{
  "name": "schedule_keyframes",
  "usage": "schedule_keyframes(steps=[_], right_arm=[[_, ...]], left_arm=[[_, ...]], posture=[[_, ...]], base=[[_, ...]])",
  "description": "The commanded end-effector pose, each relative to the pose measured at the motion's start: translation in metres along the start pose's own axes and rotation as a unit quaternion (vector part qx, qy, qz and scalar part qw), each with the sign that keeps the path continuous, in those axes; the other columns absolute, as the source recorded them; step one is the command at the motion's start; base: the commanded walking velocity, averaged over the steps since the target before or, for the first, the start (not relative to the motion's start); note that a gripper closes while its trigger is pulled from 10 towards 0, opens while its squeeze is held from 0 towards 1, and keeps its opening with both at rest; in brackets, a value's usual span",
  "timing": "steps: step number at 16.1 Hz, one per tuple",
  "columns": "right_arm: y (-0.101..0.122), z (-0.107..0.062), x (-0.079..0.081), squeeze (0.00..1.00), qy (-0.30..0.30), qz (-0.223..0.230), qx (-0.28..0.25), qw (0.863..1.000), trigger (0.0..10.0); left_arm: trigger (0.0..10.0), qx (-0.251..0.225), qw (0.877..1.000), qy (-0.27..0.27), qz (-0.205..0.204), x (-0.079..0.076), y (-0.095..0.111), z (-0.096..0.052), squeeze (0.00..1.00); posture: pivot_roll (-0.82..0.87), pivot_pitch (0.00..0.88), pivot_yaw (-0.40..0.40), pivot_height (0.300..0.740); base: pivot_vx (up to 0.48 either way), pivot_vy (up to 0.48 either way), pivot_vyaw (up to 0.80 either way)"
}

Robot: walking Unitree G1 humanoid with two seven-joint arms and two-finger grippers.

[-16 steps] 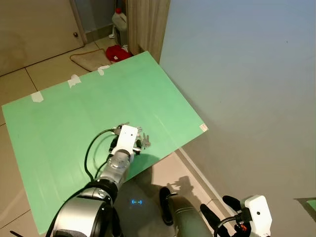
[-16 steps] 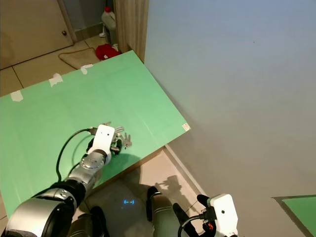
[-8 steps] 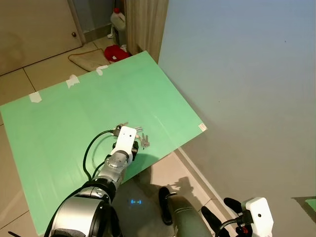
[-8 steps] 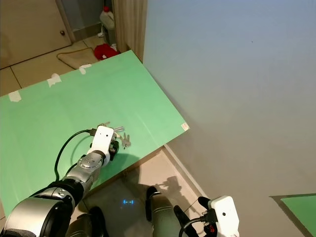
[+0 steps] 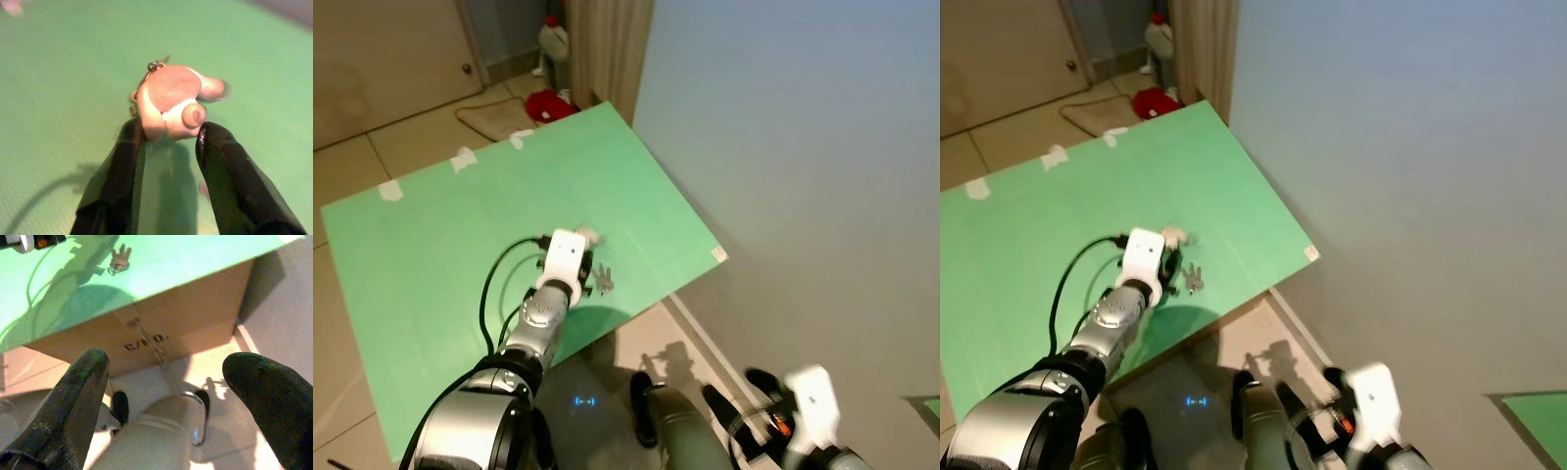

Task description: Hang keys on a hook

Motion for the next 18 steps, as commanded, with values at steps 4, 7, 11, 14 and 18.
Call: schedule_keyframes(steps=[4,7,11,14,18], right_arm=[[-0.001,0.024,-0.010,0.00,-0.003,-0.002,-0.003,1.000,10.0],[0.027,0.059,-0.027,0.00,-0.035,-0.009,-0.054,0.998,10.0],[0.049,0.092,-0.033,0.00,-0.031,-0.016,-0.088,0.996,10.0],[0.056,0.098,-0.033,0.00,-0.031,-0.018,-0.102,0.994,10.0],[0.060,0.116,-0.035,0.00,-0.056,-0.033,-0.096,0.993,10.0]], left_arm=[[0.0,-0.051,0.997,-0.045,0.022,-0.010,0.004,-0.009,0.00],[0.0,-0.142,0.978,-0.103,0.109,-0.022,0.034,-0.015,0.00],[10.0,-0.082,0.981,-0.084,0.153,-0.006,0.023,-0.008,0.00],[10.0,-0.082,0.977,-0.075,0.183,0.004,0.039,0.001,1.00],[10.0,-0.084,0.983,-0.084,0.140,0.002,0.033,-0.005,0.00]], posture=[[-0.24,0.196,-0.058,0.740],[-0.15,0.134,-0.042,0.740],[-0.09,0.077,-0.034,0.740],[-0.11,0.052,-0.017,0.740],[-0.08,0.030,-0.014,0.740]], base=[[0.000,0.000,0.00],[0.000,0.000,0.00],[0.000,0.000,0.00],[0.000,0.000,0.00],[0.000,0.000,0.00]])
Point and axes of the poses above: a point about 5 cm out from each wrist's last joint towards the gripper, its own z axis pointing out of the wrist towards the gripper, its own y axis along the axis of the wrist's last joint, x = y × z, the point moved 3 cm from there along z, pointing out of the wrist towards the gripper, and after that the axes turned 6 degrees about -z, right-handed, at the moved point
